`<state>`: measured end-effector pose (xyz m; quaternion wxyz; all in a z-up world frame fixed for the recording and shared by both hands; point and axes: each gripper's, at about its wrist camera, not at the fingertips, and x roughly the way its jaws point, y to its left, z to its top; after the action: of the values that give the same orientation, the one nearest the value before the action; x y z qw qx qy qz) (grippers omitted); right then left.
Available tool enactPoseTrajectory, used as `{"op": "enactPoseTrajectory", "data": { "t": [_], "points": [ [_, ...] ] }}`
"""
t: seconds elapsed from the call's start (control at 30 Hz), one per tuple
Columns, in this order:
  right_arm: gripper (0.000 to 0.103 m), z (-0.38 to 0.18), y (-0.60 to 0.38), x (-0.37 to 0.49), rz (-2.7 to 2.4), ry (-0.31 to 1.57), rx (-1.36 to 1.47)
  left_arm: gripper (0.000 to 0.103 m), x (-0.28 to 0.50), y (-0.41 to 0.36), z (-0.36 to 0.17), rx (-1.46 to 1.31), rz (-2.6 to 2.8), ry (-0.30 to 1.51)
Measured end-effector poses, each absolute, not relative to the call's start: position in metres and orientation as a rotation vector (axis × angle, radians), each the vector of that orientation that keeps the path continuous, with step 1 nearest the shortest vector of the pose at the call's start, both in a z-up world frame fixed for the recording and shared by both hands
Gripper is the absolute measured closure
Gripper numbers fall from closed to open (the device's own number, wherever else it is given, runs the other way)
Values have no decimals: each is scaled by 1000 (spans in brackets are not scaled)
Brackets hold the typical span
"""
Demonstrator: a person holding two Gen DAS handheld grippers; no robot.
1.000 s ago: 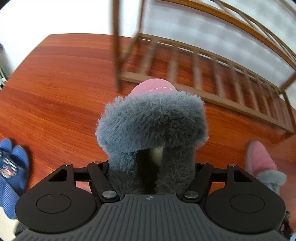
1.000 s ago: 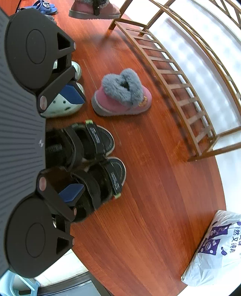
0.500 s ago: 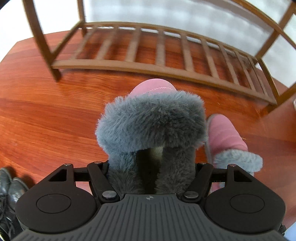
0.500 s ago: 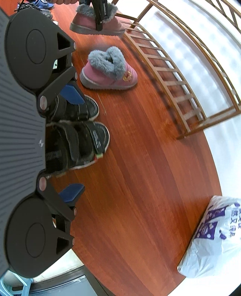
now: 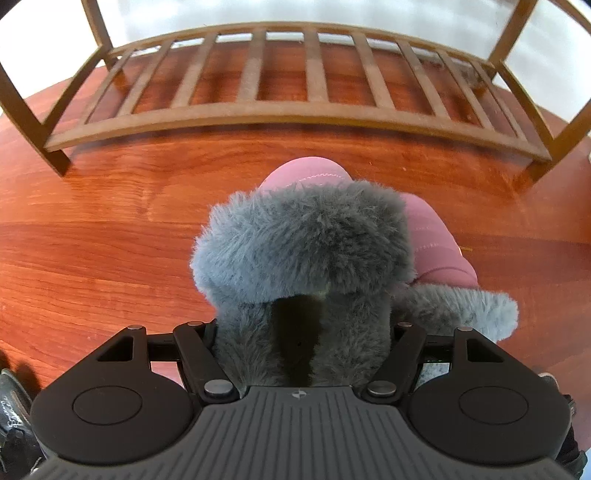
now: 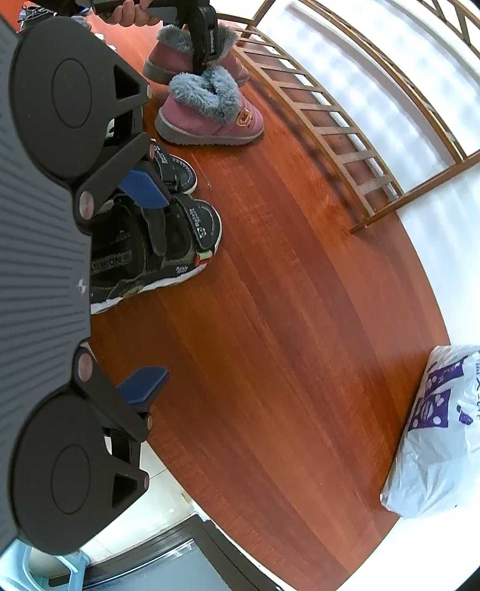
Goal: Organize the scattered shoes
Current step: 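Carry the pink fur boot beside the first pink boot with the left tool, then lower the pink boot onto the table and open the left tool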
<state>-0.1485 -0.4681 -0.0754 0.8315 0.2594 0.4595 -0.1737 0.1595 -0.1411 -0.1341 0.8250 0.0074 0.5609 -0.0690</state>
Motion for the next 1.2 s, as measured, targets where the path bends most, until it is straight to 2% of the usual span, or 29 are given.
{"op": "enactPoseTrajectory", "data": {
  "t": [0.53,0.67,1.0,1.03,1.13,1.2],
  "points": [
    [7,-76,-471,-153,-371,985,546,28,158,-142,-150,69,-169,1216],
    [7,-74,-468,-150,-355,983,536,20,151,-146,-139,108,-182,1182],
    [7,-68,-458,-142,-306,976,504,19,129,-128,-107,50,-230,1159],
    [7,-68,-457,-141,-301,978,503,22,128,-127,-107,46,-241,1159],
    [7,-71,-457,-140,-294,985,506,44,126,-127,-108,27,-270,1165],
    [7,-72,-456,-139,-289,988,505,47,128,-129,-112,39,-253,1178]
  ]
}}
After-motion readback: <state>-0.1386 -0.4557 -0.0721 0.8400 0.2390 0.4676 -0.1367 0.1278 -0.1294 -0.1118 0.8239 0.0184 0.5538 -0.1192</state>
